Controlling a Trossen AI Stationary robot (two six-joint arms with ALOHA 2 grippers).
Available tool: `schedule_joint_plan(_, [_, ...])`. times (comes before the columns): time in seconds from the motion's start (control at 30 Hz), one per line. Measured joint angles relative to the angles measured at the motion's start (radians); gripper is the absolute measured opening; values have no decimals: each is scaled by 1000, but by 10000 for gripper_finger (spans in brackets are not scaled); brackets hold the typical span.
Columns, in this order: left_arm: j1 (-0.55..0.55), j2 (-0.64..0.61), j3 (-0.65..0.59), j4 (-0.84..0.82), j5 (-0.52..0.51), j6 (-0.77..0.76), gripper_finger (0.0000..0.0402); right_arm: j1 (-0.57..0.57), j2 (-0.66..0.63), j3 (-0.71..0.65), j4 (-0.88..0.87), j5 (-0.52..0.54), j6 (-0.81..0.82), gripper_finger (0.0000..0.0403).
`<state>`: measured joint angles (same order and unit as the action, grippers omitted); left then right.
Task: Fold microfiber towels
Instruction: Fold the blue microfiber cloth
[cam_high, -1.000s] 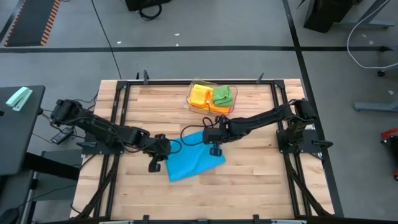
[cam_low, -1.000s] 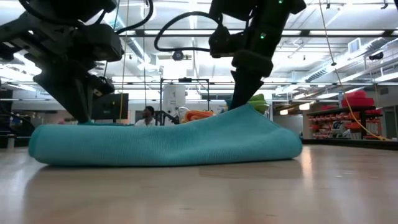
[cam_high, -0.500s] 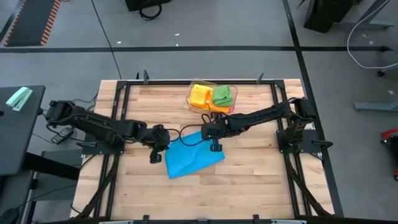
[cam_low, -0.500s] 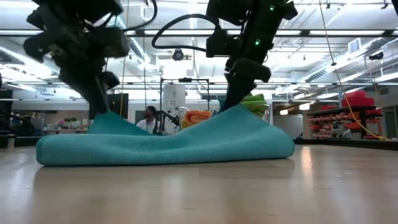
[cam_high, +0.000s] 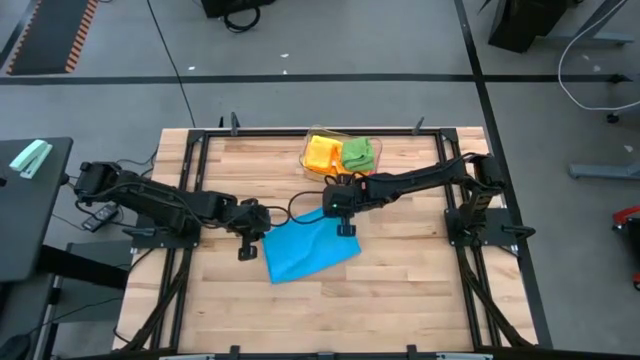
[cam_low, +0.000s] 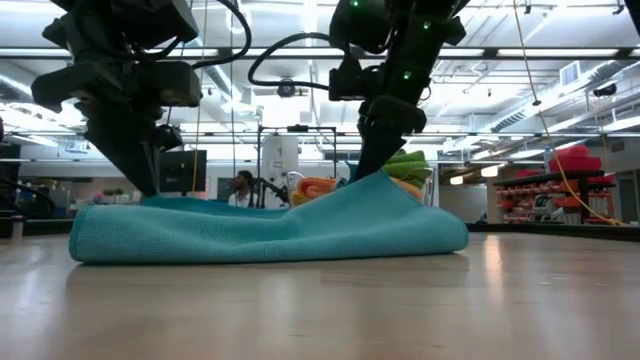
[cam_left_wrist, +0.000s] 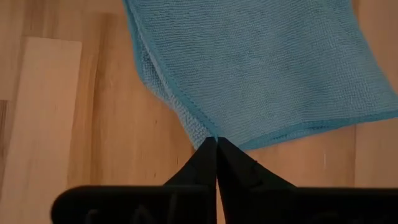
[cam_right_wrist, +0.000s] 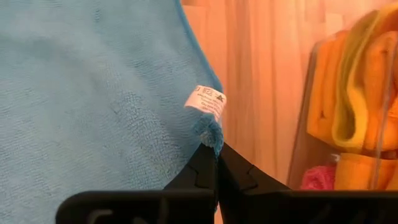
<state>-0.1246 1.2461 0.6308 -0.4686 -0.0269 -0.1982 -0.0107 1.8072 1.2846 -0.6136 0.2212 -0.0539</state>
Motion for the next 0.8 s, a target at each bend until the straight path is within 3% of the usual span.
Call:
schedule_joint_plan(0.13, [0,0,0,-2,0,0,8,1,-1,-8,5,-15,-22,26])
schedule_joint_plan(0.5, [-3,10,0,-8,0,-22,41,-13,-1,-83,4,-14,50,154])
schedule_joint_plan(0.8, [-3,-5,34,-52,-47,-19,108,34,-10,-83,1,-15,82,172])
